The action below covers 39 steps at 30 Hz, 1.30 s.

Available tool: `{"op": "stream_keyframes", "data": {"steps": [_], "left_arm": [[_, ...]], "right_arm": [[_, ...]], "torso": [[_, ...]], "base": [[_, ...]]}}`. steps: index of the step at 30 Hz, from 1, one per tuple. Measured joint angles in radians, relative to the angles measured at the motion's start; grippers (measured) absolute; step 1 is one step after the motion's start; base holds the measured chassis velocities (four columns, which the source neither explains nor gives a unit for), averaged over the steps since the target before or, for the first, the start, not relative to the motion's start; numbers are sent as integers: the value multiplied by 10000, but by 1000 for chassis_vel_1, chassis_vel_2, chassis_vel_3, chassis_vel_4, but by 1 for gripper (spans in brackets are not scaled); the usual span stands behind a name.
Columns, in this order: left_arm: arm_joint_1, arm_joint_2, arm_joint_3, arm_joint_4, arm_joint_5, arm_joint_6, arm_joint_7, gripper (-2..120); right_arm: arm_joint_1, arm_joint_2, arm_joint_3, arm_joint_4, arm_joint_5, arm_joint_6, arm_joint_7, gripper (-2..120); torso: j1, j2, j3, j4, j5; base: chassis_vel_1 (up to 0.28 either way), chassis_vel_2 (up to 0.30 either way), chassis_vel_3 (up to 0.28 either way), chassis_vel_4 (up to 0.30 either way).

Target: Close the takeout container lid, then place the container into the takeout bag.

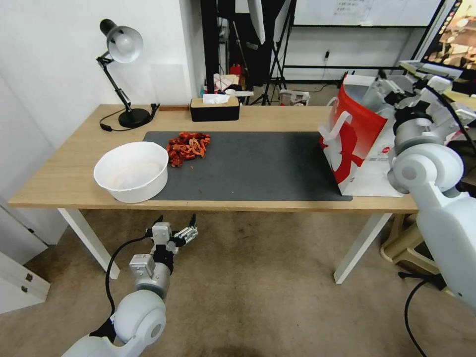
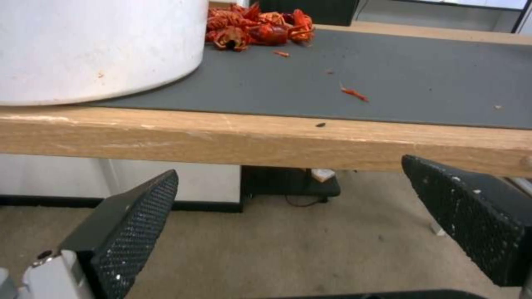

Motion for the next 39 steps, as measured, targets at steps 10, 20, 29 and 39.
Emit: {"op": "stream_keyframes", "data": {"steps": [10,20,29,39], "left_arm": [[58,-46,-161,64,-6,-144,268,100],[247,-17,-539,246,10,-648,890,100],[438,-6,-715,413,6,-1241,1718,100],[611,-37,-811,585,516,-1889,2336,100]], "right_arm": [[-2140,-719,365,1217,-800,411,-2006,114],[-4761,-638,1194,1967,-1538,1054,-2949,104],[-7702,929,1892,1580,-2842,2935,-4129,100],[-9404,2518,1873,196,-4028,4840,-4520,100]], "torso": [[0,0,0,-1,0],[0,0,-1,2,1],[0,1,-1,2,-4],[0,1,0,-1,-2]], "base": [[0,0,0,0],[0,0,0,0],[0,0,0,0],[0,0,0,0]]}}
